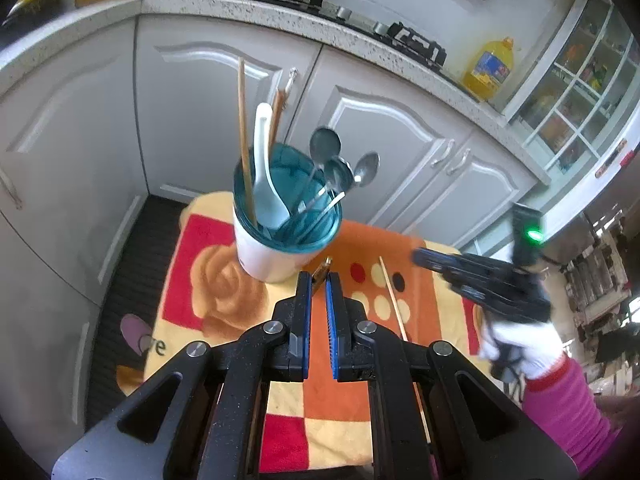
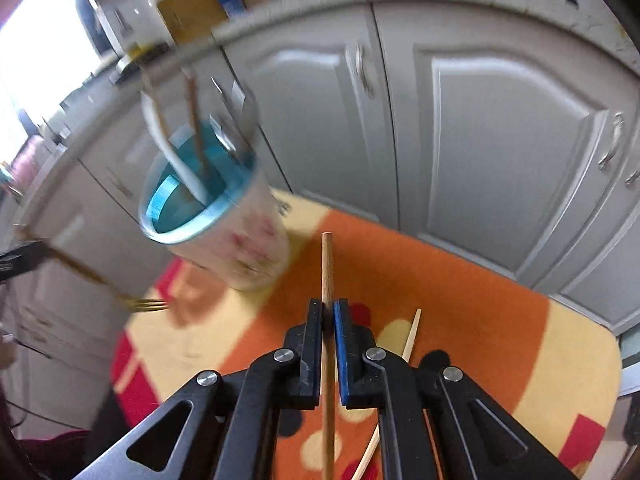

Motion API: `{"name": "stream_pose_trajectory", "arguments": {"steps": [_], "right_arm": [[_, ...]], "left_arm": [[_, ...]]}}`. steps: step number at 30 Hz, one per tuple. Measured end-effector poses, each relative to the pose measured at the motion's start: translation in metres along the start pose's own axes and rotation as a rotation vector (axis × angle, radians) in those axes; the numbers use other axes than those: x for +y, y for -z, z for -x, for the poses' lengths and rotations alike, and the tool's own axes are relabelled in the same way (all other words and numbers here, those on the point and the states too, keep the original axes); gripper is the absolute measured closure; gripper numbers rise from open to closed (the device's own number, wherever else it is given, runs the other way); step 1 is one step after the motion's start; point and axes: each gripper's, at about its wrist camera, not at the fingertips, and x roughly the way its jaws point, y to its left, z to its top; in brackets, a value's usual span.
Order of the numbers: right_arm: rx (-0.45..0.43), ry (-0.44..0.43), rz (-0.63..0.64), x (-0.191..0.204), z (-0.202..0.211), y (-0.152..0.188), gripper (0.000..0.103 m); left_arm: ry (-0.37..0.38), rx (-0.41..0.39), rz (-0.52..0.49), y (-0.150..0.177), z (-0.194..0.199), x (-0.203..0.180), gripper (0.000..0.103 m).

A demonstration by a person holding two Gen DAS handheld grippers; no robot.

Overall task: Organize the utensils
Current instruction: 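Carry the gold fork into the cup with the left tool while the right tool brings the chopstick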

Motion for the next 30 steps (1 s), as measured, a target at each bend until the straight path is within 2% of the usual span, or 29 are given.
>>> {"name": "stream_pose_trajectory", "arguments": {"steps": [5, 12, 16, 22, 30], "right_arm": [[-0.069, -0.025, 0.027, 0.012, 0.043, -0.001, 0.098], [-0.127, -0.016, 0.088, 0.029, 0.075, -0.013, 0.098], [-0.146, -0.015, 0.118, 0.039, 0.086, -0.031, 0.098], [-0.201, -0.034, 0.185, 0.063, 0.116, -0.067, 0.098], [-0.268, -0.065, 0.276, 0.100, 0.145, -0.110, 0.098]], "left_arm": [[-0.015, -0.053, 0.005, -0.017, 0.020, 0.000, 0.098], [-0.045, -0.101, 0.015, -0.038, 0.035, 0.007, 0.098], [-0.055, -0.115, 0.043, -0.052, 0.037, 0.013, 0.098], [-0.067, -0.123, 0.033, -0.072, 0.032, 0.009, 0.098], [-0.066, -0.102, 0.022, -0.087, 0.007, 0.003, 0.098]]}}
